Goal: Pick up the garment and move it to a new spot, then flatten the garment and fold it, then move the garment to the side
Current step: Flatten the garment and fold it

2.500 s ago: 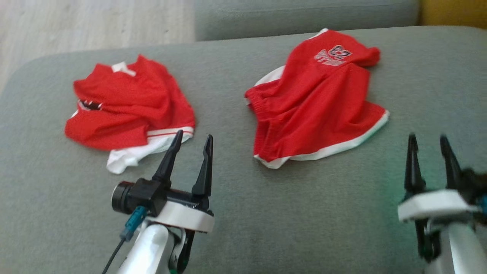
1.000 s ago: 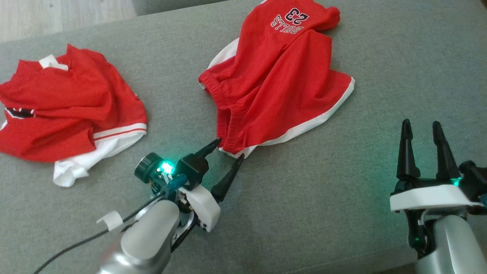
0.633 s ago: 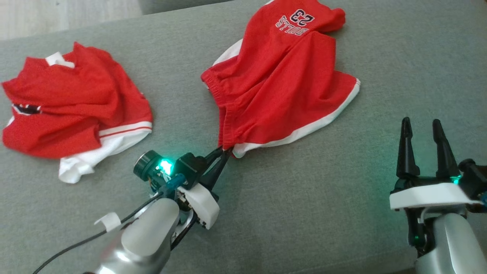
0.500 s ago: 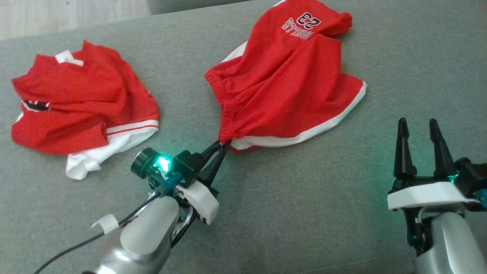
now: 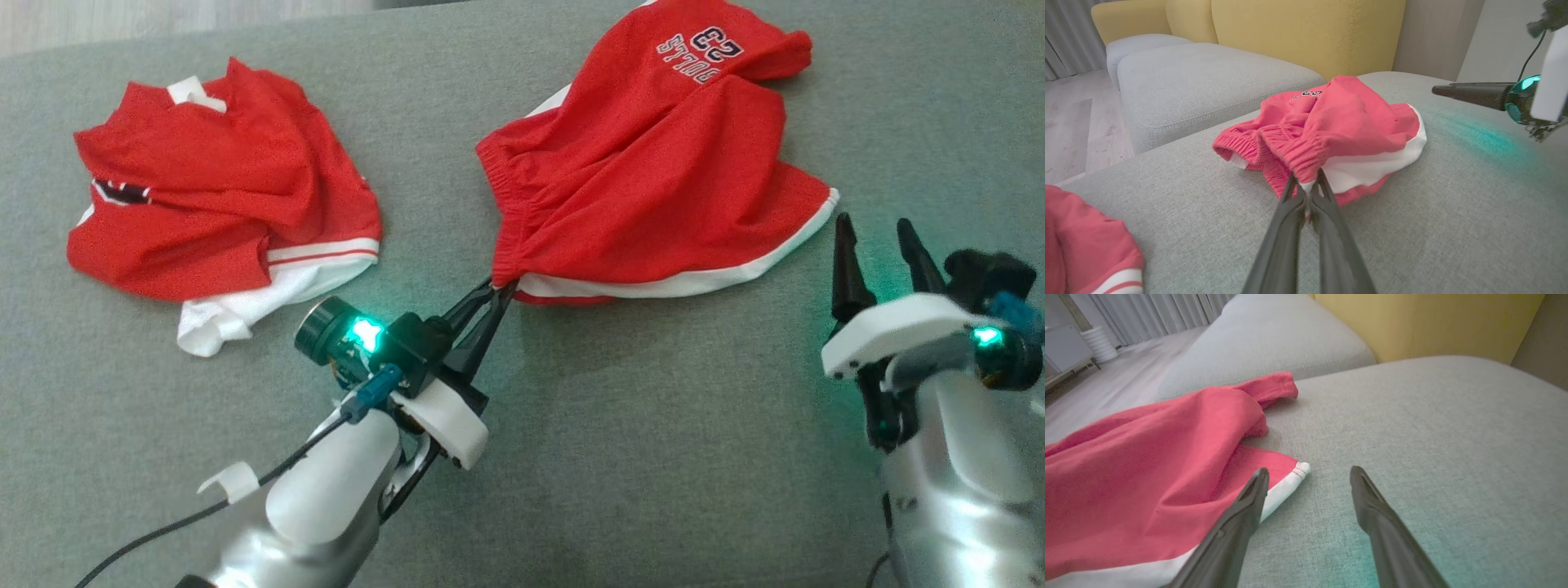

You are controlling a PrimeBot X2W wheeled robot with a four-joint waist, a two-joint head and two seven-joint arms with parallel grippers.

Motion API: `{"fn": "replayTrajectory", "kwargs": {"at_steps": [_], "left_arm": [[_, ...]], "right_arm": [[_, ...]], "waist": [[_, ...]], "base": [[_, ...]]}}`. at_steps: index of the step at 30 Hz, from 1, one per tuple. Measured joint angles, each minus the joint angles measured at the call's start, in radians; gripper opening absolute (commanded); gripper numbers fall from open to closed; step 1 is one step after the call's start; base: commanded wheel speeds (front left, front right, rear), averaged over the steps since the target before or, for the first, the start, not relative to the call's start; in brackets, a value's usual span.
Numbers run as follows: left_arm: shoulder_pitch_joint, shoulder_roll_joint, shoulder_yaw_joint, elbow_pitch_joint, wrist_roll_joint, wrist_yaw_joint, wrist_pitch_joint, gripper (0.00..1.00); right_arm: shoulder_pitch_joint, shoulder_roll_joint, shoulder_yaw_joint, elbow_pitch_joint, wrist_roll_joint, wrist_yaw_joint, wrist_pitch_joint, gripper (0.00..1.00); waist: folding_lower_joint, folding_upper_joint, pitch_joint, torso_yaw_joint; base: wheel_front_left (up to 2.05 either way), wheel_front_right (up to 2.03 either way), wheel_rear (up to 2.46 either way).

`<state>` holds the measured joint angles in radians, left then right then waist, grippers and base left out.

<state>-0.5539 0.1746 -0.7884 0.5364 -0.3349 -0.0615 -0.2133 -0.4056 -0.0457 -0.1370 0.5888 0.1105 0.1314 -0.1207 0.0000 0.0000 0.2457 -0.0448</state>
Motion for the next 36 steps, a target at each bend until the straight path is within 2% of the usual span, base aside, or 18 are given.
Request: {"fn": "replayTrajectory", "kwargs": {"at_steps": [8, 15, 19, 20, 21, 22, 31, 36], "left_arm": [[-0.019, 0.000, -0.021, -0.050, 0.000, 0.000, 0.008, 0.00], [-0.034, 0.000, -0.026, -0.067, 0.000, 0.000, 0.010, 0.00], [-0.035, 0.001, -0.030, -0.068, 0.000, 0.001, 0.011, 0.00], [-0.035, 0.001, -0.031, -0.068, 0.000, 0.001, 0.011, 0.00], [-0.035, 0.001, -0.031, -0.067, 0.000, 0.001, 0.011, 0.00], [-0.035, 0.001, -0.032, -0.067, 0.000, 0.001, 0.011, 0.00], [-0.026, 0.015, -0.032, -0.030, -0.018, 0.022, 0.011, 0.00], [-0.008, 0.037, -0.025, -0.017, -0.035, 0.032, 0.012, 0.00]], "right_arm": [[-0.183, -0.002, -0.115, 0.247, -0.110, 0.000, 0.037, 1.00], [-0.254, -0.003, -0.173, 0.350, -0.237, 0.000, 0.043, 1.00], [-0.291, -0.012, -0.178, 0.393, -0.271, 0.000, 0.051, 1.00], [-0.296, -0.012, -0.179, 0.401, -0.278, 0.000, 0.051, 0.73], [-0.300, -0.012, -0.182, 0.409, -0.286, 0.000, 0.050, 0.18], [-0.301, -0.012, -0.184, 0.416, -0.293, 0.000, 0.050, 0.00], [-0.297, -0.010, -0.164, 0.464, -0.304, 0.000, 0.002, 0.00], [-0.297, -0.010, -0.126, 0.425, -0.240, 0.000, -0.060, 0.00]], "waist": [[0.0001, 0.0000, 0.038, 0.040], [0.0001, 0.0000, 0.061, 0.067], [0.0001, 0.0000, 0.060, 0.075], [0.0001, 0.0000, 0.059, 0.075], [0.0001, 0.0000, 0.056, 0.074], [0.0001, 0.0000, 0.053, 0.073], [0.0000, 0.0000, -0.011, 0.047], [-0.0001, 0.0000, -0.072, 0.024]], "base": [[0.00, 0.00, 0.00], [0.00, 0.00, 0.00], [0.00, 0.00, 0.00], [0.00, 0.00, 0.00], [0.00, 0.00, 0.00], [0.00, 0.00, 0.00], [0.00, 0.00, 0.00], [0.00, 0.00, 0.00]]}}
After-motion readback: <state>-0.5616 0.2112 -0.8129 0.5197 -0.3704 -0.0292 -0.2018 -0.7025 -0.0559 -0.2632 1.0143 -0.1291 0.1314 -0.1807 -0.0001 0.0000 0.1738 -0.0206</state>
